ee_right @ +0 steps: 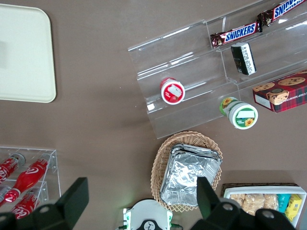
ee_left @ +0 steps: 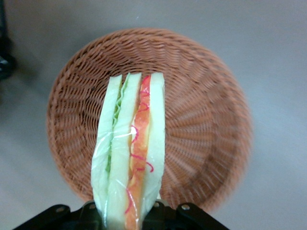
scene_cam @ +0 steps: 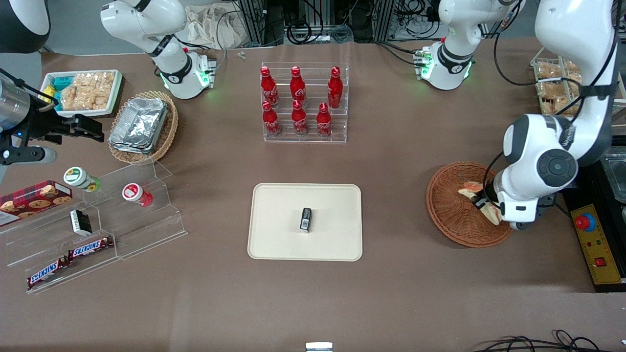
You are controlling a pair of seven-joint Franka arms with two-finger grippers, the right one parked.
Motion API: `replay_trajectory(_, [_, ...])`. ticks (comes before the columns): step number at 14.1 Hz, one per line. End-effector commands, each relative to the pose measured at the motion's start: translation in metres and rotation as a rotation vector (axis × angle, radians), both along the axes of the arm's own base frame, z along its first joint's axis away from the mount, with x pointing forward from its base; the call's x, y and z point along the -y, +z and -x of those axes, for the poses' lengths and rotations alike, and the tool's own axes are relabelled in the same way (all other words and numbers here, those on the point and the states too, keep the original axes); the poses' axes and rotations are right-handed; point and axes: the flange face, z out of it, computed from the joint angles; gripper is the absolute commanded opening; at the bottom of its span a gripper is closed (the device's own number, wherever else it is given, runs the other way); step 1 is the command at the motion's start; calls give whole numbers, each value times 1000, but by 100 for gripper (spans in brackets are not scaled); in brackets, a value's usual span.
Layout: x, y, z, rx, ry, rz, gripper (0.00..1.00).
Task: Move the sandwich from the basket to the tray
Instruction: 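Lift the sandwich and carry it with the left gripper to the white tray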
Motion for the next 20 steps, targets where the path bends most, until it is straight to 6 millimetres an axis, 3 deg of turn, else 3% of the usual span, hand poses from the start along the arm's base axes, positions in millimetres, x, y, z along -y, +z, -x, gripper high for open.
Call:
replay_trajectory(1, [32,77,-19,0,-35,7,0])
replay_trajectory(3, [73,115,-20,35,-153,87,0])
replay_trajectory(4, [91,119,-19,39,-181,118,0])
replay_trajectory(5, [123,119,-14,44,-242,139,0])
replay_trajectory(7, [174,100,-19,25,-389,195,0])
replay_trajectory(8, [204,89,-20,16,-501,225,0])
replay_trajectory(12, [279,20,-26,92,-626,277,0])
replay_trajectory(14, [294,-36,-30,90,-652,288,0])
replay_trajectory(16, [319,-76,-22,85,-703,292,0])
replay_trajectory(18, [339,-97,-22,134,-717,313,0])
replay_trajectory(20, [345,-113,-20,129,-723,319,0])
